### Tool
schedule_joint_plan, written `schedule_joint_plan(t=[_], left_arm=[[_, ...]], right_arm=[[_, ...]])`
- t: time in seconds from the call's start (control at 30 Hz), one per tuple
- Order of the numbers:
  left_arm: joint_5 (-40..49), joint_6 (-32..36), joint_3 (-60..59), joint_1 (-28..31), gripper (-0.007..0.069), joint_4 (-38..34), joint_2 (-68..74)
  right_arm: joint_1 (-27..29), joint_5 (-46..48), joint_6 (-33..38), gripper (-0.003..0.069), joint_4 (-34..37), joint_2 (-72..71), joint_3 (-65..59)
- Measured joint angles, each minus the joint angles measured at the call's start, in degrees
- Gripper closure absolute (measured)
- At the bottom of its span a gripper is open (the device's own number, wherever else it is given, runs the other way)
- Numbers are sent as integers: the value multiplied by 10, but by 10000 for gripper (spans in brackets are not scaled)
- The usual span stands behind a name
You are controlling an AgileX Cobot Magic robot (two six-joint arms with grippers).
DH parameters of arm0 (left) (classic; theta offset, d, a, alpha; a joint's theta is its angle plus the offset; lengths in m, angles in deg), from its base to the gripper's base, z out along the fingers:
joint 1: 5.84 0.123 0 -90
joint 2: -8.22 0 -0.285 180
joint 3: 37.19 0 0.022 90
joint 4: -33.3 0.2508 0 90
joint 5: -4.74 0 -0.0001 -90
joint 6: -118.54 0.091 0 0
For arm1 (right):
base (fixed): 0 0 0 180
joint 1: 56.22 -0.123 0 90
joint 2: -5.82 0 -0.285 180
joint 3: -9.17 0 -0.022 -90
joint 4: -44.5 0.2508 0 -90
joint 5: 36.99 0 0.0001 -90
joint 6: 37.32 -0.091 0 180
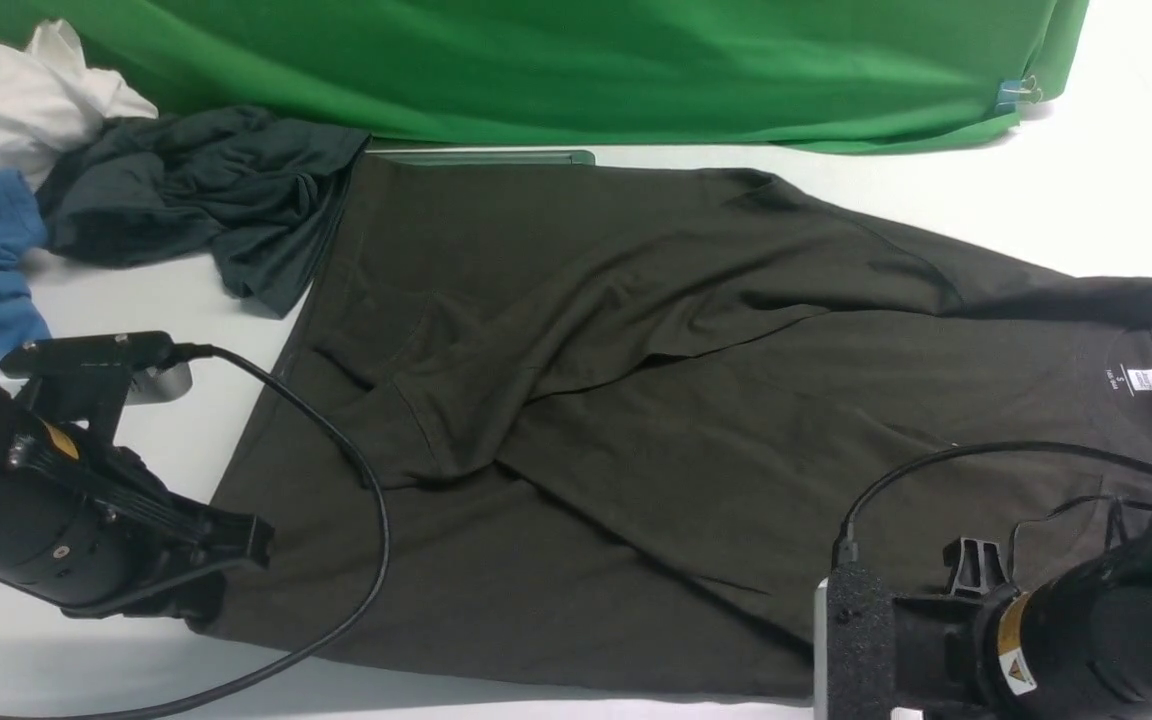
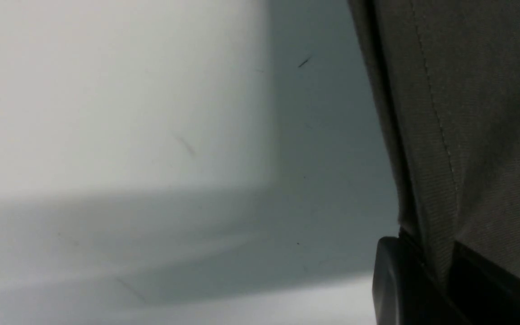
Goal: Fold a long-sleeved shirt on a white desktop.
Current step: 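Grasp the near edge of the shirt at its hem and shoulder corners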
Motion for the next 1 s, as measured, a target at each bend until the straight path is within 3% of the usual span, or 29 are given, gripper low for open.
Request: schedule_joint_plan(t=[0.17, 0.47, 0.5, 0.67, 0.73, 1.0], left_arm=[[-2, 0, 0, 0, 582, 0, 0], [-4, 0, 0, 0, 582, 0, 0], [-4, 0, 0, 0, 582, 0, 0], [-4, 3, 0, 0, 582, 0, 0], [0, 9, 0, 0, 582, 0, -1], [32, 6, 0, 0, 582, 6, -62]], right_arm=[[0, -54, -19, 125, 0, 37, 4], [0, -65, -24, 186, 4, 71, 20], [0, -65, -24, 206, 4, 72, 21], [-1, -48, -26, 497, 2, 77, 31], [-1, -30, -27, 577, -3, 80, 43], [-1, 109, -33, 594, -11, 28, 105]])
